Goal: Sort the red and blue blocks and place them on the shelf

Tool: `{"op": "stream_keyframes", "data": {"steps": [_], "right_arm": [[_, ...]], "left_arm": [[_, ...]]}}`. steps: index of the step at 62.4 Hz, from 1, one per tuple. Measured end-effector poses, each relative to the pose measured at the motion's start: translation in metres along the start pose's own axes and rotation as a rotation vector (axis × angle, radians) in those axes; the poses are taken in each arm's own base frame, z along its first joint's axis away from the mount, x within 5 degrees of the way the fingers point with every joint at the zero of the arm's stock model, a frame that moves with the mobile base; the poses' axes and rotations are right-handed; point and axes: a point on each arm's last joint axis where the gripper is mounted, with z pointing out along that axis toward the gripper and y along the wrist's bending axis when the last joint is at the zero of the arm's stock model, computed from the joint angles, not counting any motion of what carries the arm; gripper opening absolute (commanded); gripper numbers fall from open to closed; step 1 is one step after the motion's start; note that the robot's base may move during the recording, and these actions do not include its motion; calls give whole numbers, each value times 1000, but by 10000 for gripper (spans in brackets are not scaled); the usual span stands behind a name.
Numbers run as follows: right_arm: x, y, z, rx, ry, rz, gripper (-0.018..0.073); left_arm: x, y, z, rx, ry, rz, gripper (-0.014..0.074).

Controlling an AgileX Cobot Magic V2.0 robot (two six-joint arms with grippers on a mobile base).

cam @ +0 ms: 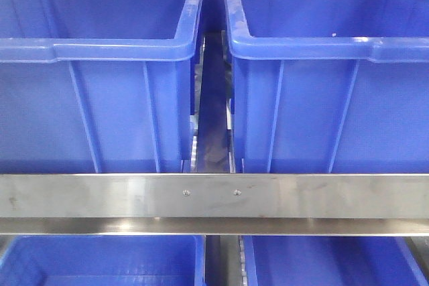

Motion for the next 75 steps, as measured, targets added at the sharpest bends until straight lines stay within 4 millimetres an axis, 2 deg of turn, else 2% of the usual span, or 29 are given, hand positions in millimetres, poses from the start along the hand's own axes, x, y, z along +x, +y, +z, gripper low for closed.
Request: {"op": "stream_keyframes", "data": {"steps": [22,35,41,62,75], "right_arm": [[0,0,0,0,-2,0,49],[-3,0,-15,-6,-75,0,49],[7,0,-22,-9,-92,7,49],[79,-5,-32,-21,-99,49,49],[102,-7,-31,-22,-102,54,49]], "left_arm": [[0,0,0,0,0,0,123],[0,0,0,0,0,0,123],[0,0,0,0,0,0,123],[0,0,0,0,0,0,123],[0,0,0,0,0,0,123]]}}
